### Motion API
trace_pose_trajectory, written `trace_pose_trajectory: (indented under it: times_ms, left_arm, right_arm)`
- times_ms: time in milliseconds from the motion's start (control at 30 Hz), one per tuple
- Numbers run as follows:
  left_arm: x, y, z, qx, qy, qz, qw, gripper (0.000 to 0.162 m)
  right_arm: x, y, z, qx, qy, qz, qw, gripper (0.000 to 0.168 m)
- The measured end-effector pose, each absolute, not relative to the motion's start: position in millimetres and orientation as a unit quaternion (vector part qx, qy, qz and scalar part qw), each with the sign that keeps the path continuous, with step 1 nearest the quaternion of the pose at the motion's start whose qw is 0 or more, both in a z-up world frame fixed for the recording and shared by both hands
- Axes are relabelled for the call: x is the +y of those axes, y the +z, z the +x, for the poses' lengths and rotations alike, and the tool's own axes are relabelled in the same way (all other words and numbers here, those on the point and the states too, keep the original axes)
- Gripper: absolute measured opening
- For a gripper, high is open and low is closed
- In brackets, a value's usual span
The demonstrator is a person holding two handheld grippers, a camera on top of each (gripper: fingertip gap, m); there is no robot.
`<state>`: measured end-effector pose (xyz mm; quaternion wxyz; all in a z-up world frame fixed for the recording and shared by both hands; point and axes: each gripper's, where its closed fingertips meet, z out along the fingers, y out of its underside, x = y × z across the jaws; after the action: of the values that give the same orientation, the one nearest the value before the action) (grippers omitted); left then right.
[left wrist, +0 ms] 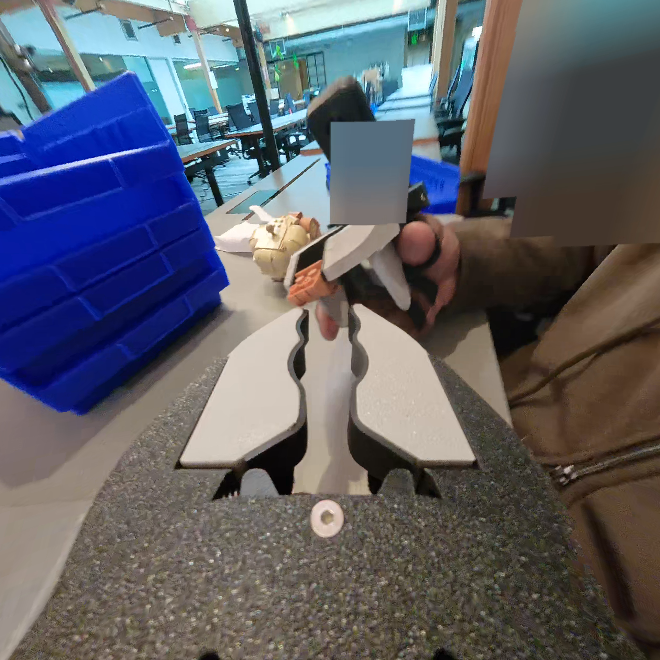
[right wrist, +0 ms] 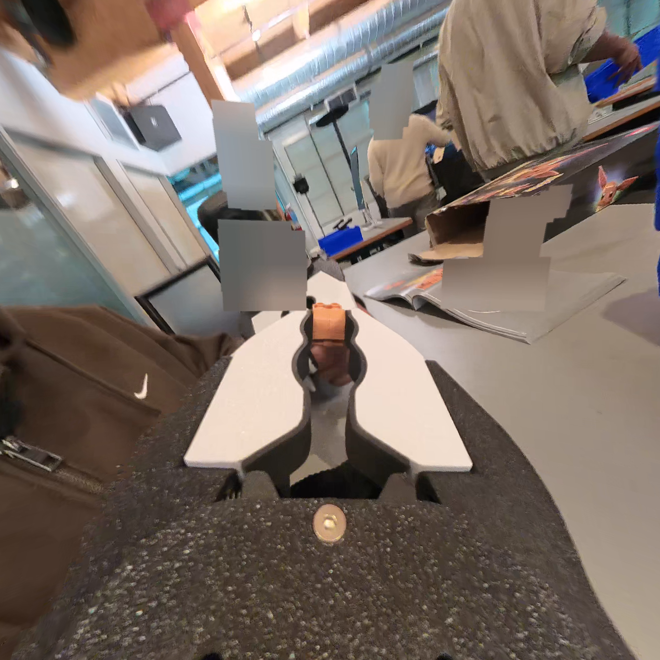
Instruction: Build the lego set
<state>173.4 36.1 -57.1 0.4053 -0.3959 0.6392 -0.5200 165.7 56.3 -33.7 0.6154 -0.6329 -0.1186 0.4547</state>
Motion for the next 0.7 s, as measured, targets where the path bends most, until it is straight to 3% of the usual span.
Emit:
trace_pose_trajectory:
  times_ms: [700]
  left_arm:
    - [43.3,-40.2,180.7,0.463,-0.689,-0.474,0.293,0.021]
  right_arm:
    - [63.7,-22.2,170.2,-0.041,0.503,-0.581,0.639,0.017]
